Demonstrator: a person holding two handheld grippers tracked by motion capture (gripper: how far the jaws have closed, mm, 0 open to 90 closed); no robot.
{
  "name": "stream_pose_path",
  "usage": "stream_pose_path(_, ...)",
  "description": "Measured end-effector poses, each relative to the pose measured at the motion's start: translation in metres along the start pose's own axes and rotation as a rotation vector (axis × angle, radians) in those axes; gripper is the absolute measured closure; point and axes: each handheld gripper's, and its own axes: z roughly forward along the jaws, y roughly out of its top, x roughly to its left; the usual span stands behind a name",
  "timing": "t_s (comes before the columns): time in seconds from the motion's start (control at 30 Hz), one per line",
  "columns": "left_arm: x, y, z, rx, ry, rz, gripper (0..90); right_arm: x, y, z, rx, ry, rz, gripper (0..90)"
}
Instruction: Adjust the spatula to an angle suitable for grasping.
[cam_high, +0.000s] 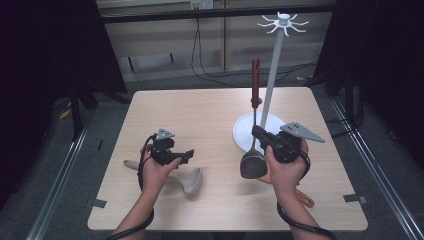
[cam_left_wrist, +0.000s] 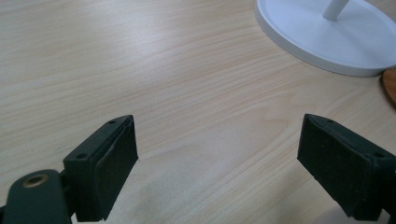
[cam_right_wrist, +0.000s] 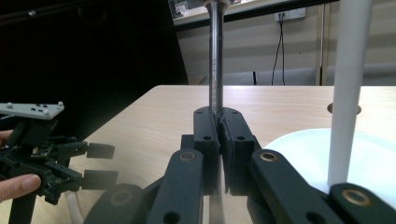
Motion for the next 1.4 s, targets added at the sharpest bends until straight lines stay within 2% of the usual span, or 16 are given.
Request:
stream_pose_path(0.2,0.0,0.0,0.0,0.003,0.0,0.004,10.9,-0.004,0.005,-0.007,-0.022,-0.007,0.002,86.1)
stream_pose_path(0.37,0.0,0.001,-0.001,-0.005,0.0,0.007,10.8,-0.005,0.01,-0.01,-0.028,-0.017,-0.024,86.1)
stream_pose_path(0.6,0.004,0.0,-0.002,0.002,0.003,0.011,10.8,0.002,0.018,-0.013,-0.049,-0.01,-0.049,86.0)
stream_pose_path(0.67,0.002,0.0,-0.002,-0.005,0.003,0.003,10.7,0.004,0.019,-0.015,-0.054,-0.005,-0.051,86.1)
stream_pose_path(0.93,-0.001,0.002,-0.001,-0.005,-0.005,0.016,10.7,0.01,0.028,-0.024,-0.087,0.002,-0.082,86.1)
stream_pose_path(1.0,-0.002,0.003,0.0,-0.009,-0.009,0.014,10.7,0.011,0.03,-0.028,-0.101,0.002,-0.073,86.1)
stream_pose_path(1.17,-0.002,0.003,0.002,-0.009,-0.006,0.013,10.7,0.01,0.035,-0.034,-0.144,-0.009,-0.08,86.1)
stream_pose_path(1.3,-0.003,0.004,0.001,-0.012,-0.005,0.011,10.7,0.01,0.037,-0.04,-0.183,-0.045,-0.105,86.1)
stream_pose_path(1.4,-0.003,0.003,0.002,-0.003,-0.009,0.018,10.7,0.006,0.038,-0.041,-0.193,-0.064,-0.093,86.1)
